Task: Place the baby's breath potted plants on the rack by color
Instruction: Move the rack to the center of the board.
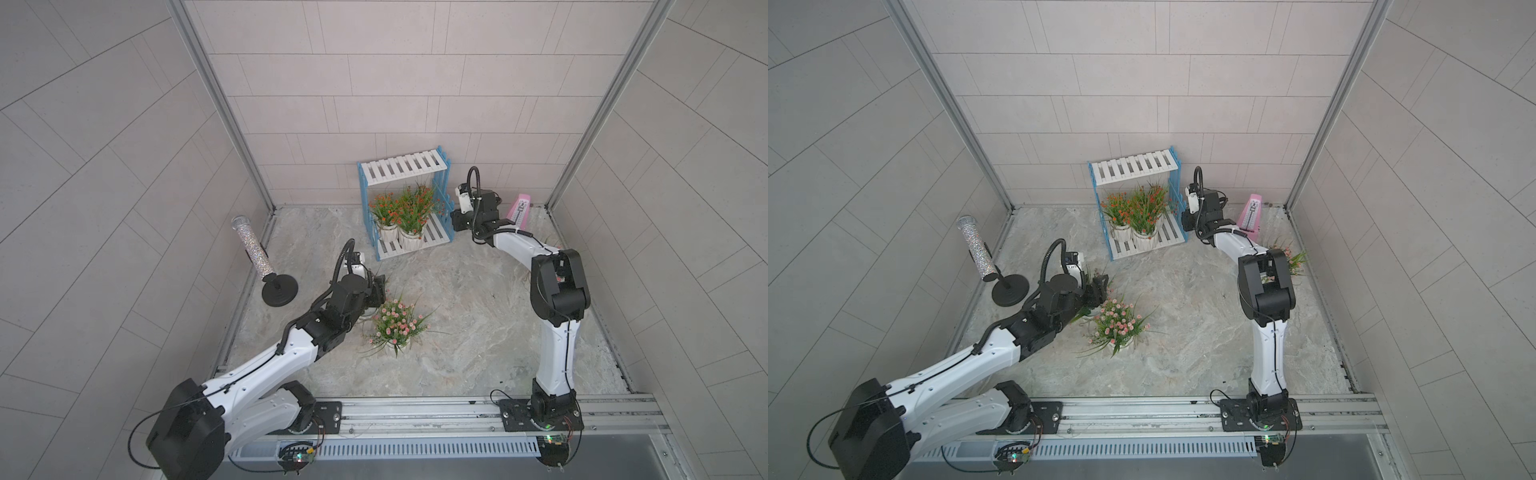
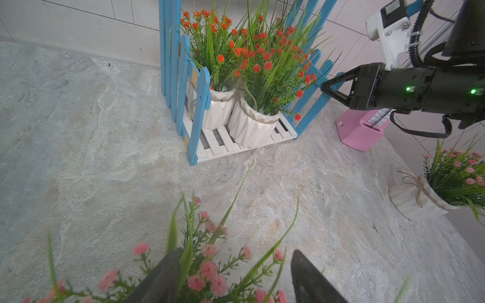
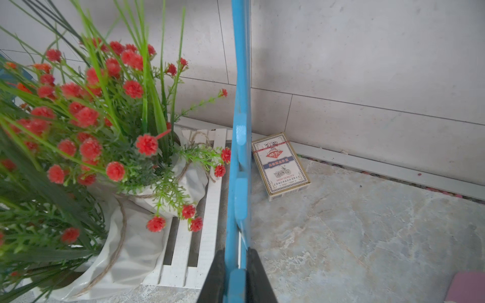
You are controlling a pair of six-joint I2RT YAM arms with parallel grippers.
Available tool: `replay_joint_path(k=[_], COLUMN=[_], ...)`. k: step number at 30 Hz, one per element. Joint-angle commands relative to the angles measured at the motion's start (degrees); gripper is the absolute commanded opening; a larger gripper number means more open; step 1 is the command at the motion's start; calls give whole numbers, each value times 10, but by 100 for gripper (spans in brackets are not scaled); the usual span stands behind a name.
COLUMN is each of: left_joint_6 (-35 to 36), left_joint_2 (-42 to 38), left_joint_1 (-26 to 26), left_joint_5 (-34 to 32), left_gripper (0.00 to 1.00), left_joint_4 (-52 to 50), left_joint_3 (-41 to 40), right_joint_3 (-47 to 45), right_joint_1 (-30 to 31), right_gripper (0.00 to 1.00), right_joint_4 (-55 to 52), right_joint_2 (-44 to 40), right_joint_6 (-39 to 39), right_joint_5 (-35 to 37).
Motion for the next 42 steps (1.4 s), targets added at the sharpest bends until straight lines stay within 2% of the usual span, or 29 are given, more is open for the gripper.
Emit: replay_joint_path(k=[1,7,19,27,28,30,31,34,37,42], left_joint_6=[2,1,-1,-1,-2,-2,-2,-1,6,20], left_joint_2=[-2,-8,-20,-33,-35,-38,-40,-44,-45,-44], left_joint_1=[-4,-5,-15,-25,-26,-26,-26,-25,-25,-24], left_joint_5=[-2,-1,-5,-15,-16,-18,-19,-25,-29,-44], left_gripper=[70,70,70,70,70,70,70,71,71,72], left_joint_4=[8,-1,-25,-48,-50,-57,-61,-73,-101,-143], left_joint_3=[-5,0,13,19,20,23,27,39,65,108], right_joint_3=[-49,-152,-344,-438,-448,-463,-471,-484,-483,-486], right_joint_1=[-4,-4,-4,12,17,25,30,40,60,131], right_gripper=[6,5,3,4,12,46,58,79,88,93], right_joint_4=[-4,23,2,-31,-37,-52,-57,-82,-116,-171], right_joint_2=[-43,-113,-276,-375,-389,-420,-439,-503,-565,-624], right_joint_6=[24,38,94,120,122,121,123,121,107,95], right_joint_5=[0,11,4,11,19,35,48,73,95,111])
